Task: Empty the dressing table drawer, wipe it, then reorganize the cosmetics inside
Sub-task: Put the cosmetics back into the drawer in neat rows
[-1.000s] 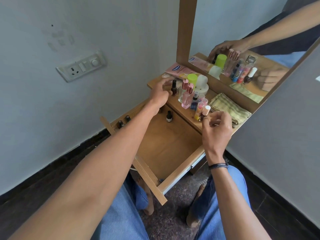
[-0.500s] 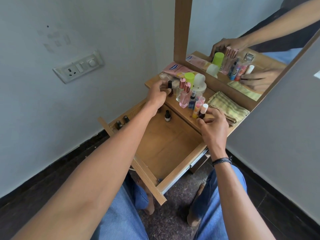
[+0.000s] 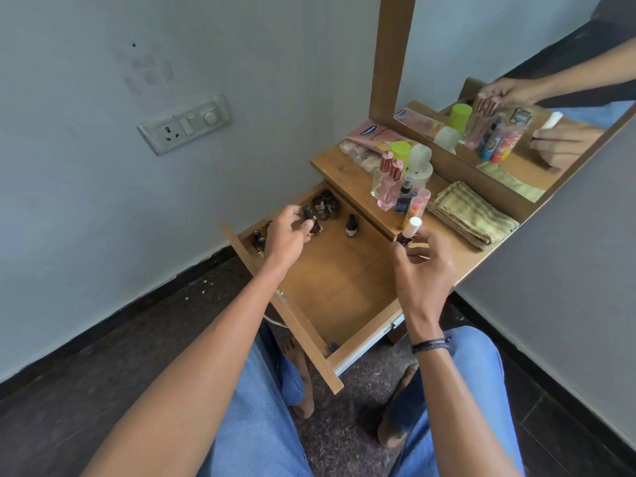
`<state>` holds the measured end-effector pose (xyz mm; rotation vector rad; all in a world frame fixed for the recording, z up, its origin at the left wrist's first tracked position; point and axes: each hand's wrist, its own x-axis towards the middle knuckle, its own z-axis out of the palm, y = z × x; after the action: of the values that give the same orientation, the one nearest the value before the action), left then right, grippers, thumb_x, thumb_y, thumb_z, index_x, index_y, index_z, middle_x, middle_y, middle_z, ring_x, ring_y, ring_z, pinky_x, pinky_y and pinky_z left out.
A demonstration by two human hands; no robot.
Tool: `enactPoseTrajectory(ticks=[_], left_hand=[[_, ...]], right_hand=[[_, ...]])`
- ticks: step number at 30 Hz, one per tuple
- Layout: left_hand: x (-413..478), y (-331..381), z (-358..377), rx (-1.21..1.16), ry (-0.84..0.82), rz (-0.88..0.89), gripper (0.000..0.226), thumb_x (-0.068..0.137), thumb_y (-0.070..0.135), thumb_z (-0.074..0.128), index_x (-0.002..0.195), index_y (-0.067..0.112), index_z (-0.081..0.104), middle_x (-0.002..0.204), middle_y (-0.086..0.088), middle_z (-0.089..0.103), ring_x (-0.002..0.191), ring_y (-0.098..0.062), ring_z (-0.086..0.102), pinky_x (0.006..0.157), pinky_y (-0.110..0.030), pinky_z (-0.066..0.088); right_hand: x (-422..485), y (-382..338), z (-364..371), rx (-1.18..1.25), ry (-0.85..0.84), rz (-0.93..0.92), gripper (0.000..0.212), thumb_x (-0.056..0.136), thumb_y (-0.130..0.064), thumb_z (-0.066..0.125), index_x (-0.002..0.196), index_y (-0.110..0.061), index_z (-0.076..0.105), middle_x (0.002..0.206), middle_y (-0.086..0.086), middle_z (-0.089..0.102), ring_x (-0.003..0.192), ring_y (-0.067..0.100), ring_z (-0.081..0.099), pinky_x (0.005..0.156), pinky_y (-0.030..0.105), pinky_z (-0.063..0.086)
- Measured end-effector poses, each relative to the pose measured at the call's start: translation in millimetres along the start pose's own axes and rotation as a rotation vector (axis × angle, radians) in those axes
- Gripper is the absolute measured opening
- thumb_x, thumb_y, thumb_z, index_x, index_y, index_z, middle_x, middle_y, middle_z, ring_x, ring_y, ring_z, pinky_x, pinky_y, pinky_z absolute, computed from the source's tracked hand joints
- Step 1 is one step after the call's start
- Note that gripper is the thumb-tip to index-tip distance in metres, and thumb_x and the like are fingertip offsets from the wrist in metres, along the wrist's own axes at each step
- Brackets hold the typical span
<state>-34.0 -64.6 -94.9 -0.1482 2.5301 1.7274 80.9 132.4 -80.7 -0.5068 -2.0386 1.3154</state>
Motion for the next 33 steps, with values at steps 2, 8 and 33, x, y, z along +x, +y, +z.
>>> enactPoseTrajectory(ticks=[2,8,33], left_hand=[[-3,-12,-8,0.096,0.009,-0.024,0.013,0.096,0.016,0.067,0.107,0.021,0.063,0.111,0.009,0.071,0.091,-0.012,0.073,0.090,-0.045,0.059],[-12,-9,-8,0.441,-0.011,0.036,0.013,0.097,0.022,0.067,0.109,0.021,0.061,0.109,0.008,0.071,0.094,-0.012,0.064,0.079,-0.030,0.048],[-17,-14,-11,0.757,-0.018,-0.002,0.039,0.093,-0.003,0.060,0.126,0.018,0.061,0.123,-0.004,0.069,0.111,-0.025,0.066,0.091,-0.038,0.055]], right_hand=[[-11,0,13,-0.013,-0.112,-0.028,0.023,0.086,-0.012,0.076,0.104,-0.020,0.066,0.100,-0.003,0.063,0.079,0.004,0.062,0.073,0.022,0.055],[-26,12,68,-0.127,-0.483,0.035,0.024,0.086,-0.016,0.078,0.105,-0.025,0.067,0.101,-0.011,0.064,0.087,0.004,0.062,0.083,0.034,0.059],[-15,36,126,-0.283,-0.843,0.057,0.019,0.085,-0.010,0.072,0.098,-0.022,0.064,0.098,-0.001,0.062,0.091,0.023,0.059,0.075,0.032,0.042]])
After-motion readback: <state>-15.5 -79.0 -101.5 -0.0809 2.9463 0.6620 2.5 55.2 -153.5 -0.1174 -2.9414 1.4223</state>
